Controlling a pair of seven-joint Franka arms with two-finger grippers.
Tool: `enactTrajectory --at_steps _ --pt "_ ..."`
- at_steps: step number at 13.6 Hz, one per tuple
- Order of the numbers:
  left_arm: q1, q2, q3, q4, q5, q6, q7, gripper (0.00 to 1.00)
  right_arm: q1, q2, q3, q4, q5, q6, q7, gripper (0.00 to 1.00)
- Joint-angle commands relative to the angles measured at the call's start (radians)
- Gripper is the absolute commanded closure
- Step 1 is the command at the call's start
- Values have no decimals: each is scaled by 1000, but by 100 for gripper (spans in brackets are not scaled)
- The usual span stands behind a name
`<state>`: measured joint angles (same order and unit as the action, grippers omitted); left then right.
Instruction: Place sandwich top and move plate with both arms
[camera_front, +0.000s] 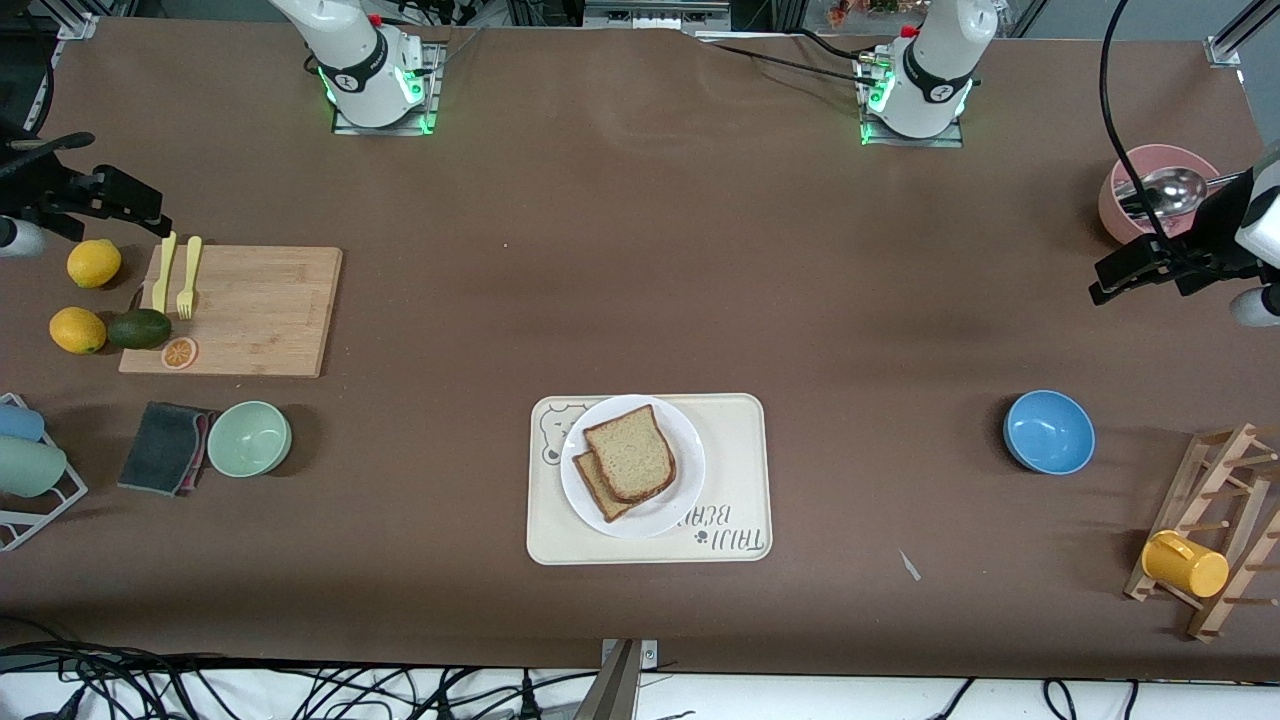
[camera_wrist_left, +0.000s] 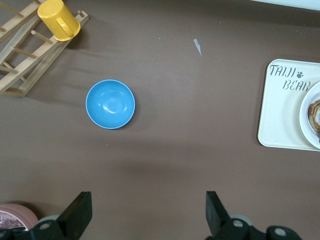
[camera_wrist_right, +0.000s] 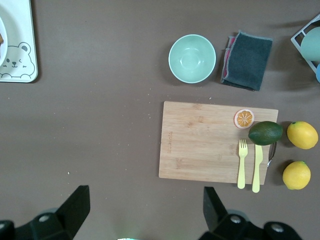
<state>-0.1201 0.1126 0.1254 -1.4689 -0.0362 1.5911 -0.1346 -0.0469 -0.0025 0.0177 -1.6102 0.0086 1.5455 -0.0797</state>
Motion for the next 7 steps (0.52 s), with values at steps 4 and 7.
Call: enactTrajectory --at_steps 4,7 --pt "-10 -7 -4 12 25 -2 -14 0 -2 -8 2 0 14 -12 -3 0" --pt "-9 -5 -4 12 25 0 -14 0 -4 -8 -1 0 14 -19 -3 0"
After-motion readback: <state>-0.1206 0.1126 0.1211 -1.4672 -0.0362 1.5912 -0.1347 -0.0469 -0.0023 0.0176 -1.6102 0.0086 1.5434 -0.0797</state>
